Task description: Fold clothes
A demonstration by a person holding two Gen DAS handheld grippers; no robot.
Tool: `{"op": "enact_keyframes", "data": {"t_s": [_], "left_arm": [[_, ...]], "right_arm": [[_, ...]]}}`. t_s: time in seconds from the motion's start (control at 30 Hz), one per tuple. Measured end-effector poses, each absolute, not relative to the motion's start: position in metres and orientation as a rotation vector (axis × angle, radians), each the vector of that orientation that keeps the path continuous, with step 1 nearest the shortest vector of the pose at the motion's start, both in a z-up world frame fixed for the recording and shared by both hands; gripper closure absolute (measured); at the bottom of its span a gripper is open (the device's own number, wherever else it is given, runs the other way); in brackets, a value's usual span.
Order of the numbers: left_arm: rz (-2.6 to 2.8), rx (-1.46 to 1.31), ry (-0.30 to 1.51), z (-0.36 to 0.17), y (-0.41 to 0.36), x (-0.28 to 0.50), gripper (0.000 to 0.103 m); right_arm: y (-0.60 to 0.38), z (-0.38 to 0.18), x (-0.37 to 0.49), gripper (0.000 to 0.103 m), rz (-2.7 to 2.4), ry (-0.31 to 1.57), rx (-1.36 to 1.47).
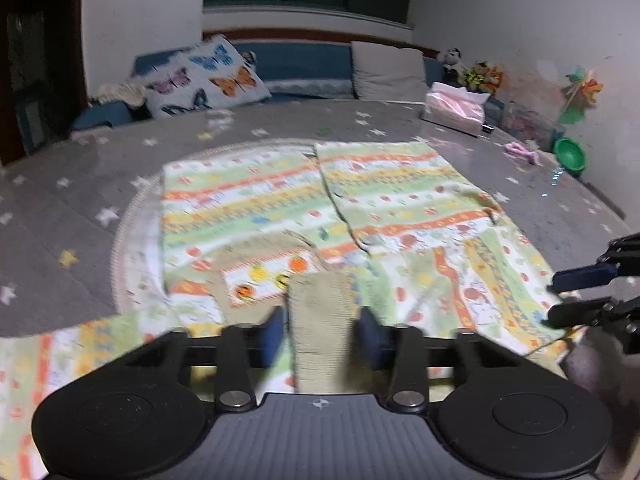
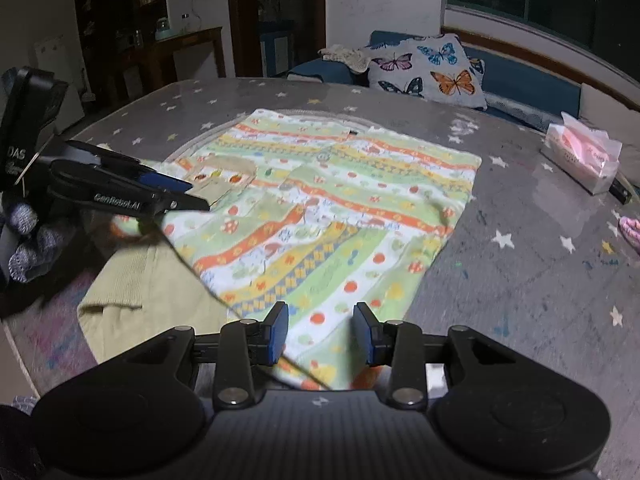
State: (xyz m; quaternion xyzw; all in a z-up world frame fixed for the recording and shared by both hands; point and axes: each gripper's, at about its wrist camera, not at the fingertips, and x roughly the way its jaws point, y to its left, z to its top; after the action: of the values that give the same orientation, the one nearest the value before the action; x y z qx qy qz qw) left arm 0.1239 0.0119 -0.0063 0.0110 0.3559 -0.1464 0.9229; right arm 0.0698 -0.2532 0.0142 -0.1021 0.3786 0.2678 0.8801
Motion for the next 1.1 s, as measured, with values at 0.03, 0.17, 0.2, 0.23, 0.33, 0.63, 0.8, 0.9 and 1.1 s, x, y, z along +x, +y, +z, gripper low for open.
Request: {"op": "enact_keyframes", "data": {"t_s": [0.03, 0.17, 0.2, 0.23, 0.33, 0.63, 0.8, 0.9, 1.1], "left_arm": [[-0.306, 0.017, 0.729, -0.007, 0.012, 0.124, 0.09], [-0.259, 0.054, 0.654, 0.0, 0.009, 0.116, 0.096], [-0.25, 0.069, 0.635, 0.002, 0.008, 0.114, 0.096], [-0.242, 0.084, 0.615, 0.004, 0.007, 0.112, 0.096], [-0.22, 0.114, 0.611, 0.002, 0.004, 0.112, 0.09], [-0.237, 0.124, 0.601, 0.008, 0.004, 0.094, 0.066], [-0.256, 0.164, 0.624, -0.003, -0.006, 0.086, 0.065], [-0.249, 0.175, 0.631, -0.009, -0.003, 0.079, 0.062], [-0.177, 0.115, 0.609, -0.001, 0.022, 0.065, 0.044]], "right_arm": [[-0.254, 0.013, 0.069, 0.067, 0.557, 0.795, -0.214], [-0.257, 0.009, 0.063, 0.067, 0.557, 0.799, -0.245], [-0.258, 0.009, 0.061, 0.067, 0.558, 0.798, -0.256], [-0.258, 0.01, 0.06, 0.067, 0.559, 0.799, -0.266], [-0.257, 0.012, 0.058, 0.067, 0.563, 0.799, -0.288], [-0.246, 0.028, 0.059, 0.067, 0.589, 0.737, -0.256], [-0.224, 0.02, 0.067, 0.067, 0.635, 0.743, -0.262], [-0.212, 0.016, 0.07, 0.067, 0.661, 0.752, -0.275], [-0.191, 0.023, 0.075, 0.067, 0.693, 0.711, -0.275]]}}
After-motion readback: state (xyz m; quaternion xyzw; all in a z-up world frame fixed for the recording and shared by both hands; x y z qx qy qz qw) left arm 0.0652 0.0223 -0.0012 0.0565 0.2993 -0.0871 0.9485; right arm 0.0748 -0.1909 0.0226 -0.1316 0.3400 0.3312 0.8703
